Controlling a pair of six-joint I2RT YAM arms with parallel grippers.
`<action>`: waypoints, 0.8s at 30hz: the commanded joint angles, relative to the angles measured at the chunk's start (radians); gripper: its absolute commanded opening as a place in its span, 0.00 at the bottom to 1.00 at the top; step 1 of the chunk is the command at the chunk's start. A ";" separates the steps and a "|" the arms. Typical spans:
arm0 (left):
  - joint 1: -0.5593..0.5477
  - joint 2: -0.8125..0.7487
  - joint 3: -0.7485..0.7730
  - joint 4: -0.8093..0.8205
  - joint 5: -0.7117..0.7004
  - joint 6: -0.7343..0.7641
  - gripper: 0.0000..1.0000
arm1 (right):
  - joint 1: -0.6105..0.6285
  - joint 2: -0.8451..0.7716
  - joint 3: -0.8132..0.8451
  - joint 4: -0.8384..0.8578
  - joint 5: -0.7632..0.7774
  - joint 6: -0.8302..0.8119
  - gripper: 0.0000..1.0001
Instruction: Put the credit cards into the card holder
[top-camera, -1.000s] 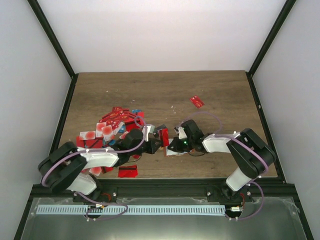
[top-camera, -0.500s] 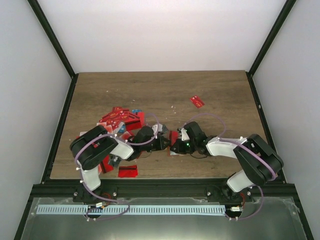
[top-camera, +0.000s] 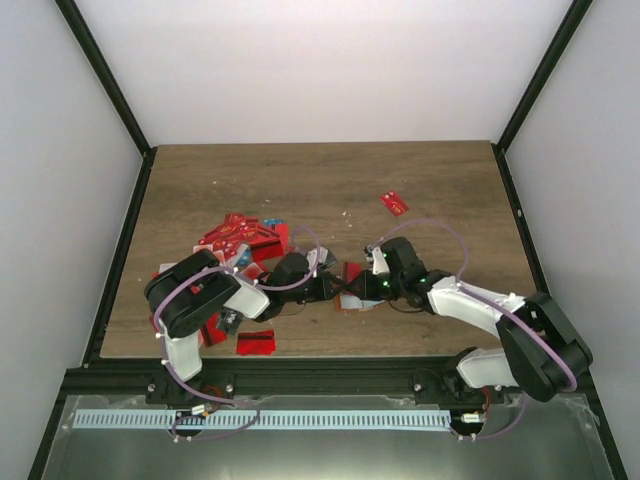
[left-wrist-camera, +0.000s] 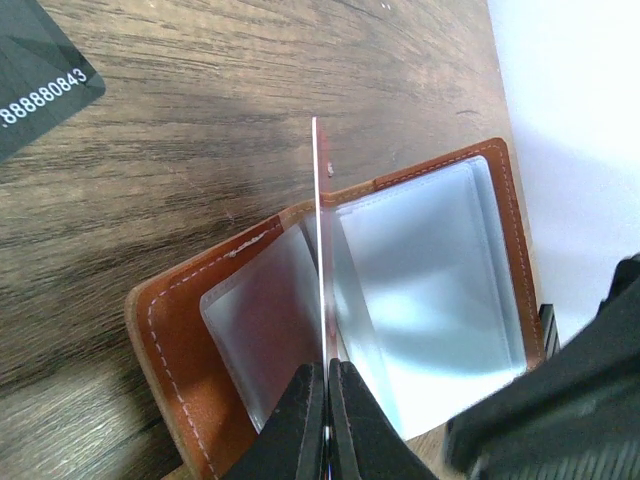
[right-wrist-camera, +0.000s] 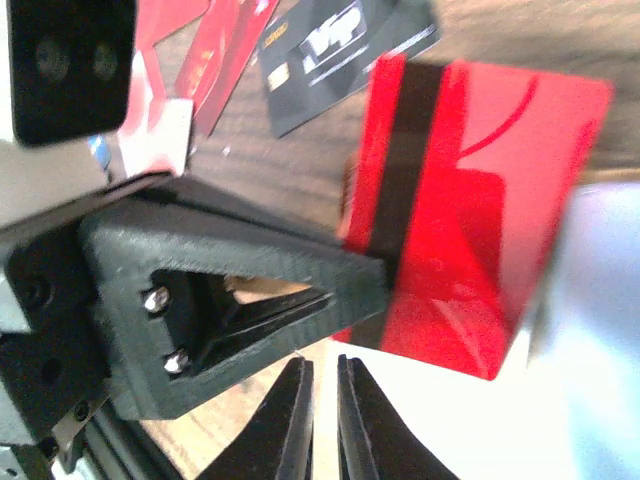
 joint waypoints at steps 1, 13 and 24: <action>-0.005 0.006 -0.007 0.004 0.010 0.013 0.04 | -0.059 -0.059 0.033 -0.115 0.106 -0.063 0.11; -0.017 -0.007 0.013 -0.039 0.016 0.038 0.04 | -0.144 -0.105 0.023 -0.212 0.295 -0.084 0.30; -0.027 -0.015 0.037 -0.071 0.026 0.031 0.04 | -0.147 -0.083 -0.032 -0.210 0.381 -0.016 0.34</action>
